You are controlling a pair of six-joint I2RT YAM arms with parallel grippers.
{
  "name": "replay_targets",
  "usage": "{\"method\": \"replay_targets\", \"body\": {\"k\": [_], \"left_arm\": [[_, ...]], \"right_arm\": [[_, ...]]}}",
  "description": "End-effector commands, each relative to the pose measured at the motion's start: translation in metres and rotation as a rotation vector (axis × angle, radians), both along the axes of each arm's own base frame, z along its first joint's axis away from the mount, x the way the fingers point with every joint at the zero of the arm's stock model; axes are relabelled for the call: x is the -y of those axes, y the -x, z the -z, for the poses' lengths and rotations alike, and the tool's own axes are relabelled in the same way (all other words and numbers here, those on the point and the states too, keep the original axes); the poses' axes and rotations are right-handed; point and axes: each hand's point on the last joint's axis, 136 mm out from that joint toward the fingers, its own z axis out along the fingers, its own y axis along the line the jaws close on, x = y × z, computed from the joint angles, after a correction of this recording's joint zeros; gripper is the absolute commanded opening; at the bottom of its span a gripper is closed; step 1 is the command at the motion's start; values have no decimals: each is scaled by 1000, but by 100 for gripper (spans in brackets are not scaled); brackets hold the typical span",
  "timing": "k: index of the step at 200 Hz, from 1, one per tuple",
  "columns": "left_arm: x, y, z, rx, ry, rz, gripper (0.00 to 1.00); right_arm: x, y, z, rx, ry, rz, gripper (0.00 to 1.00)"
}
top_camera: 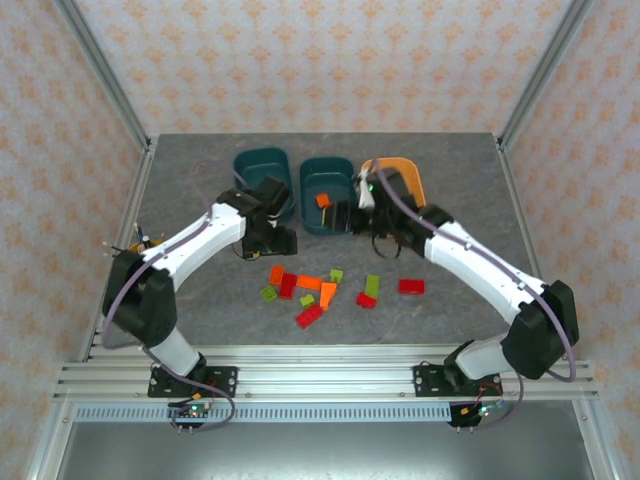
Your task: Sort the legos into containers by color
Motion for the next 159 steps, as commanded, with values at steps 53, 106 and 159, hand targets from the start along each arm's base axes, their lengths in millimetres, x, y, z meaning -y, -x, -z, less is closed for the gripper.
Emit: {"method": "replay_targets", "body": {"k": [53, 106, 159], "left_arm": [[-4, 1, 56, -141, -84, 91, 60], [-6, 0, 82, -175, -107, 88, 50], [-8, 10, 93, -192, -98, 65, 36]], "right_arm": [[-7, 50, 10, -19, -69, -66, 70], [-5, 51, 9, -23, -64, -56, 70], [-10, 47, 13, -36, -57, -62, 70]]}}
